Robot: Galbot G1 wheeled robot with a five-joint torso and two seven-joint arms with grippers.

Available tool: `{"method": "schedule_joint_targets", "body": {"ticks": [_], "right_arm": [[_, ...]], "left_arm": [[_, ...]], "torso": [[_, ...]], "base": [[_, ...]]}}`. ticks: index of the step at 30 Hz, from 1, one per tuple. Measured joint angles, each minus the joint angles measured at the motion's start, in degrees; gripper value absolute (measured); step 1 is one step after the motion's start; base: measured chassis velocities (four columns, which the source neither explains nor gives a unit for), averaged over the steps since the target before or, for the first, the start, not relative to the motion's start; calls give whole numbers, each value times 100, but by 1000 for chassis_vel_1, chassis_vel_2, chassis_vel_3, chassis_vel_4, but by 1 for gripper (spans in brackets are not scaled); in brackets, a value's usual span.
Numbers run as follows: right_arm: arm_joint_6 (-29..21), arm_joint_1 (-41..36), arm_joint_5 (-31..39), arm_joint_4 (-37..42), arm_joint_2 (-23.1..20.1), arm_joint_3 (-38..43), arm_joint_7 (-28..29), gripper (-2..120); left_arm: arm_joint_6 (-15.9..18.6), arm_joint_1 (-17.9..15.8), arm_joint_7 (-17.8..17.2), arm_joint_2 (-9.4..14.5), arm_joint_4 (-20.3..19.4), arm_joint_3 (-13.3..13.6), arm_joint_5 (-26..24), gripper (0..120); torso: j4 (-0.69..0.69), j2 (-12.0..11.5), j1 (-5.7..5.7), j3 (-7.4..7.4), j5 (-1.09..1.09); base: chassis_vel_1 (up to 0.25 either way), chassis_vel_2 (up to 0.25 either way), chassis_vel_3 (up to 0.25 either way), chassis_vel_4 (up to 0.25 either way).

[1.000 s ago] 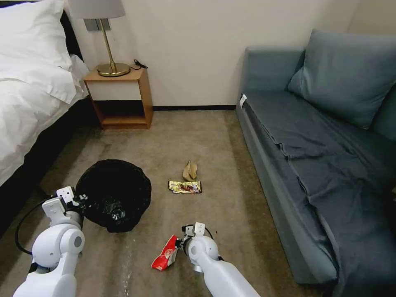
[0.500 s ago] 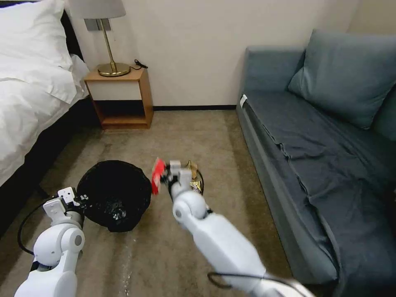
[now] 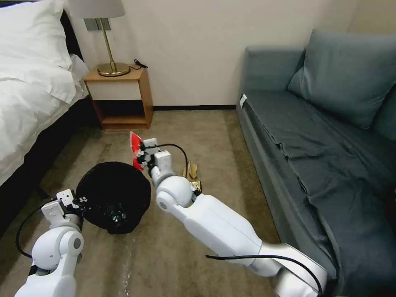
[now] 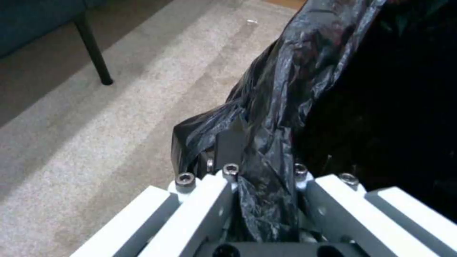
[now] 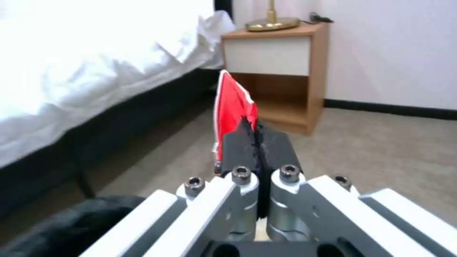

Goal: Pick up the trash bin, then pick up the garbage on the floor and place it into the trash bin.

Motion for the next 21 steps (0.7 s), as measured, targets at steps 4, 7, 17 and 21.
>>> {"method": "schedule_joint_targets", "body": {"ticks": [4, 7, 17, 21], "right_arm": [[-128, 132, 154, 265, 48, -119, 94, 0], [-165, 147, 174, 346, 69, -150, 106, 0], [-107, -244, -159, 159, 144, -254, 46, 0], [-43, -573, -422, -42, 144, -337, 14, 0]], "left_arm": [[-4, -39, 0, 12, 52, -3, 0, 1], [-6, -52, -3, 15, 71, -4, 0, 1], [-10, -80, -14, -12, 82, -5, 7, 1], [-16, -52, -13, -69, 75, 11, 31, 1]], "torso": [[0, 0, 0, 0, 0], [-1, 0, 0, 0, 0], [-1, 0, 0, 0, 1], [-1, 0, 0, 0, 0]], "base": [[0, 0, 0, 0], [0, 0, 0, 0], [0, 0, 0, 0], [0, 0, 0, 0]]}}
